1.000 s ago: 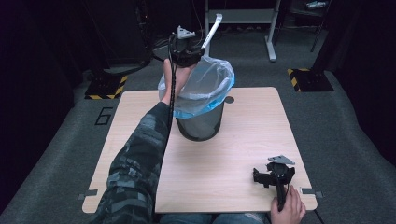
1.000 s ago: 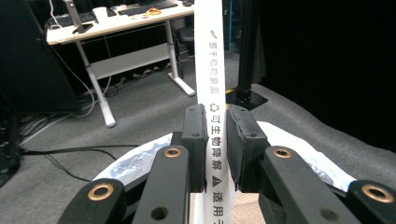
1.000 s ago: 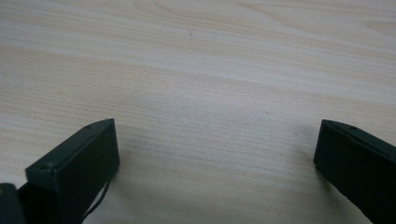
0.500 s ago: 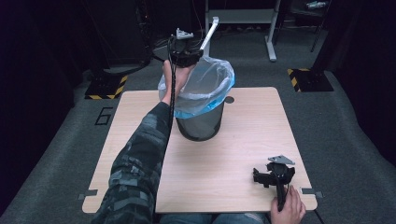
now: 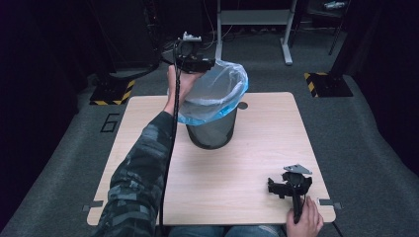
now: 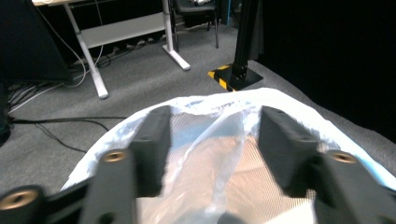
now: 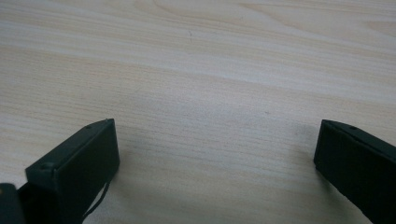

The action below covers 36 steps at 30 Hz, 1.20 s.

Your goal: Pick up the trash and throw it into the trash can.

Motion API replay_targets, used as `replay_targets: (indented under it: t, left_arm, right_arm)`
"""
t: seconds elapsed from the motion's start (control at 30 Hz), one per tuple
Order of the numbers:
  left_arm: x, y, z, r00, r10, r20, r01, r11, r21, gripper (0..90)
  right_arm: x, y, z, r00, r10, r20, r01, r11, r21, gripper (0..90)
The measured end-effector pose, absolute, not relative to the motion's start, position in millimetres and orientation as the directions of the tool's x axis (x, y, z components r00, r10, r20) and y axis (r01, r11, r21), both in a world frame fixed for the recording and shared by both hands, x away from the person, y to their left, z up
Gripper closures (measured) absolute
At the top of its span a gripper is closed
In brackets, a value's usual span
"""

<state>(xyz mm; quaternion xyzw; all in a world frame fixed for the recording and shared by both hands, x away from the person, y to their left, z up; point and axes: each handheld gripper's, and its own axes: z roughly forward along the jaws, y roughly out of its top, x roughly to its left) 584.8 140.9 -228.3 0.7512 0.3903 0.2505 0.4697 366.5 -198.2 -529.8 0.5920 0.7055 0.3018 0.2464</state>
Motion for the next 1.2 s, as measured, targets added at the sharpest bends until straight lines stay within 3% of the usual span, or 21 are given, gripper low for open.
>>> replay_targets:
  t: [0.17, 0.37, 0.93, 1.2]
  left_arm:
    - [572.6, 151.6, -222.2, 0.586, 0.81, 0.03, 0.348, -0.285, 0.893, 25.1]
    - [555.1, 166.3, -222.5, 0.598, 0.801, 0.022, 0.352, -0.287, 0.891, 15.4]
    - [508.8, 220.1, -255.1, 0.586, 0.806, 0.084, 0.336, -0.336, 0.88, 9.9]
    - [498.6, 247.9, -301.5, 0.556, 0.828, 0.067, 0.392, -0.333, 0.858, 7.9]
  right_arm:
    - [366.5, -198.2, -529.8, -0.177, 0.984, 0.009, 0.687, 0.117, 0.717, 0.0]
    - [366.6, -198.1, -530.0, -0.177, 0.984, 0.01, 0.685, 0.115, 0.719, 0.0]
    - [366.6, -198.3, -530.0, -0.179, 0.984, 0.007, 0.686, 0.119, 0.718, 0.0]
    - [366.5, -198.3, -530.0, -0.179, 0.984, 0.007, 0.686, 0.119, 0.718, 0.0]
